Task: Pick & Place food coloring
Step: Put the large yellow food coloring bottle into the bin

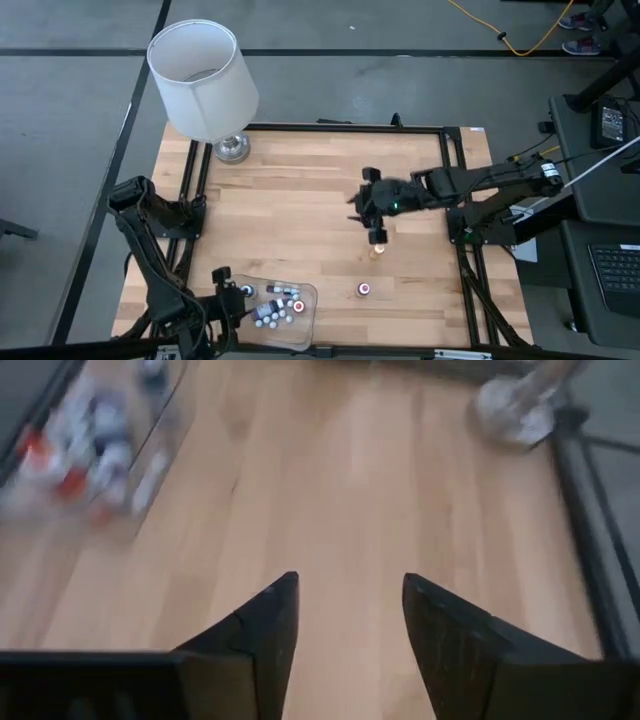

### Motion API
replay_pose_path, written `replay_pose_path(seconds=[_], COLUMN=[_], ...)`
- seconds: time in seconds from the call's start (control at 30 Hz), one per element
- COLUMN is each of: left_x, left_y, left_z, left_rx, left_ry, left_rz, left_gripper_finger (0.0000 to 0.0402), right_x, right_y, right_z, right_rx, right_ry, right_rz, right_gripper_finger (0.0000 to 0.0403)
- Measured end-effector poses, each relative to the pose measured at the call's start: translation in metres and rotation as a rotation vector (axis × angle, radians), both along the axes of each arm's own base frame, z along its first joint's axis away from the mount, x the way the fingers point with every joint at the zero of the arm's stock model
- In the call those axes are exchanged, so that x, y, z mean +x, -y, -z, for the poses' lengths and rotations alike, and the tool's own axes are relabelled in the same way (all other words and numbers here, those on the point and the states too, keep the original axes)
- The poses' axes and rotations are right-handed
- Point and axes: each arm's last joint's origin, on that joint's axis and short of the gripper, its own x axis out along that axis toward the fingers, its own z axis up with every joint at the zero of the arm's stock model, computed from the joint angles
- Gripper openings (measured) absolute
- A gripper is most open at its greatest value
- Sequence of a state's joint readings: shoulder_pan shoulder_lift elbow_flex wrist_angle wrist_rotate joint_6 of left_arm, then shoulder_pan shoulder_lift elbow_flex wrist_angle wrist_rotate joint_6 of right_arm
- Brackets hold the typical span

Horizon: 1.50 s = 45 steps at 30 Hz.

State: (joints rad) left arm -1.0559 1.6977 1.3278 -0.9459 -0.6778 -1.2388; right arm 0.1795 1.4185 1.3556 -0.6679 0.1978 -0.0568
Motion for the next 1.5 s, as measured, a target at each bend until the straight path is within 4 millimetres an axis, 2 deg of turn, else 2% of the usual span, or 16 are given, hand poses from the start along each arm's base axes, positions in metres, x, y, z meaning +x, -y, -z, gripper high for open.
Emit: replay_pose_path(seconds=[0.1, 0.23, 0.43, 0.57, 0.67, 0.9, 1.0, 1.13, 1.33, 1.5], left_x=[-0.001, -0.005, -0.010, -0.011, -0.009, -0.001, -0.001, 0.000, 0.003, 0.006], left_y=[-0.007, -0.016, -0.029, -0.038, -0.042, -0.047, -0.047, -0.048, -0.051, -0.053], left_z=[-0.019, -0.034, -0.038, -0.041, -0.042, -0.041, -0.041, -0.042, -0.042, -0.042], left_rx=[0.082, 0.167, 0.286, 0.360, 0.389, 0.373, 0.372, 0.373, 0.375, 0.375], left_ry=[0.001, 0.013, 0.055, 0.074, 0.083, 0.077, 0.082, 0.084, 0.082, 0.080], left_rz=[-0.029, -0.089, -0.157, -0.186, -0.205, -0.247, -0.248, -0.254, -0.267, -0.278], left_gripper_finger=[0.0180, 0.0180, 0.0180, 0.0180, 0.0180, 0.0180, 0.0180, 0.0180, 0.0180, 0.0180], right_x=[-0.012, -0.031, -0.053, -0.064, -0.066, -0.068, -0.065, -0.061, -0.056, -0.053], right_y=[-0.013, -0.028, -0.040, -0.042, -0.043, -0.045, -0.048, -0.048, -0.041, -0.040], right_z=[0.009, 0.019, 0.031, 0.047, 0.061, 0.095, 0.109, 0.125, 0.144, 0.148], right_rx=[-0.043, -0.061, 0.047, 0.126, 0.219, 0.415, 0.461, 0.429, 0.368, 0.359], right_ry=[-0.118, -0.273, -0.420, -0.440, -0.403, -0.372, -0.364, -0.357, -0.399, -0.400], right_rz=[-0.005, 0.052, 0.236, 0.324, 0.330, 0.341, 0.340, 0.346, 0.365, 0.351], right_gripper_finger=[0.0173, 0.0157, 0.0143, 0.0152, 0.0178, 0.0275, 0.0299, 0.0300, 0.0280, 0.0269])
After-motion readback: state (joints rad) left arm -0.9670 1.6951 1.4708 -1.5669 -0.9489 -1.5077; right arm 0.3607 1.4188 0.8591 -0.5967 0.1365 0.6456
